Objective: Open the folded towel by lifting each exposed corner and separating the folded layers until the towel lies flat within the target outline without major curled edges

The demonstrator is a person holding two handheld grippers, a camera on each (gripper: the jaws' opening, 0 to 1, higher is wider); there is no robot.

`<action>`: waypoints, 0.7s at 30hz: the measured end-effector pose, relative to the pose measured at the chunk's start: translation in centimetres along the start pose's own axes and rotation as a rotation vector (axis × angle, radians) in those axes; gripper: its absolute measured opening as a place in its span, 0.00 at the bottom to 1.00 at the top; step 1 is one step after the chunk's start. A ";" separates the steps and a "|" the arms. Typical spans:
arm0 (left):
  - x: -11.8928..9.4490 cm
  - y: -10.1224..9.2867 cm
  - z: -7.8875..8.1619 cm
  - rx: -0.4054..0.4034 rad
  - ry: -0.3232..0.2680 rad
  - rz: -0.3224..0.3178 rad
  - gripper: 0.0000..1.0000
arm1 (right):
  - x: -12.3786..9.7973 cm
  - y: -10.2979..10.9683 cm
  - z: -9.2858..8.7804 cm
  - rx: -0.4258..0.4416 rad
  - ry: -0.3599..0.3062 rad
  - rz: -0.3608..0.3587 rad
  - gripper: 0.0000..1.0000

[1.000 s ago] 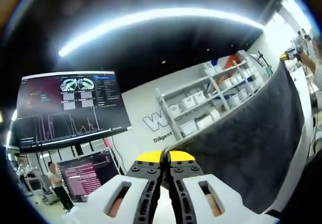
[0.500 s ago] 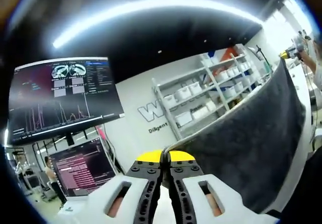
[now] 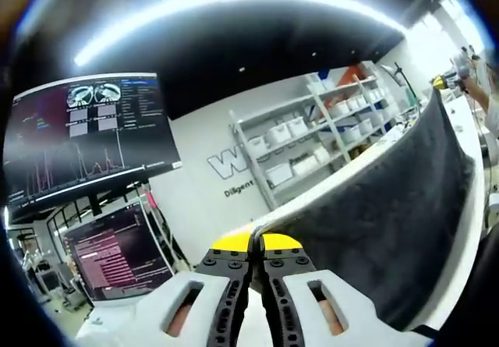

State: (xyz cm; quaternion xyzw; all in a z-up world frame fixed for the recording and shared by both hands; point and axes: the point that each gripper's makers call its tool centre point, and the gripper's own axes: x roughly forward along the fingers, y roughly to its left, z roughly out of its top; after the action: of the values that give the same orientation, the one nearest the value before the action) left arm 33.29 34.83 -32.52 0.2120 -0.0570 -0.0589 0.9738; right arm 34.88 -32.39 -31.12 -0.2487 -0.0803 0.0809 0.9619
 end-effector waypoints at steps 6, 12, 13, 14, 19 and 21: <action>1.2 0.0 -0.9 0.007 0.022 -0.005 0.02 | 1.6 0.2 -1.2 0.013 0.023 0.016 0.00; 2.4 -0.2 -1.9 0.015 0.044 -0.012 0.02 | 3.3 0.2 -2.4 0.007 0.051 0.029 0.00; 2.7 -0.2 -2.2 0.015 0.051 -0.015 0.02 | 3.7 0.3 -2.8 0.009 0.057 0.033 0.00; 2.9 -0.3 -2.4 0.015 0.055 -0.018 0.02 | 4.0 0.4 -3.0 0.010 0.061 0.036 0.00; 3.8 -0.5 -3.0 0.023 0.069 -0.025 0.02 | 4.9 0.7 -4.1 0.008 0.084 0.046 0.00; 4.1 -0.6 -3.2 0.025 0.073 -0.028 0.02 | 5.2 0.7 -4.3 0.010 0.087 0.050 0.00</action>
State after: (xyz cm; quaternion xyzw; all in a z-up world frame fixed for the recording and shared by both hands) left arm 37.70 35.05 -35.31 0.2268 -0.0189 -0.0642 0.9716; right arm 40.68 -32.76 -34.61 -0.2493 -0.0319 0.0942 0.9633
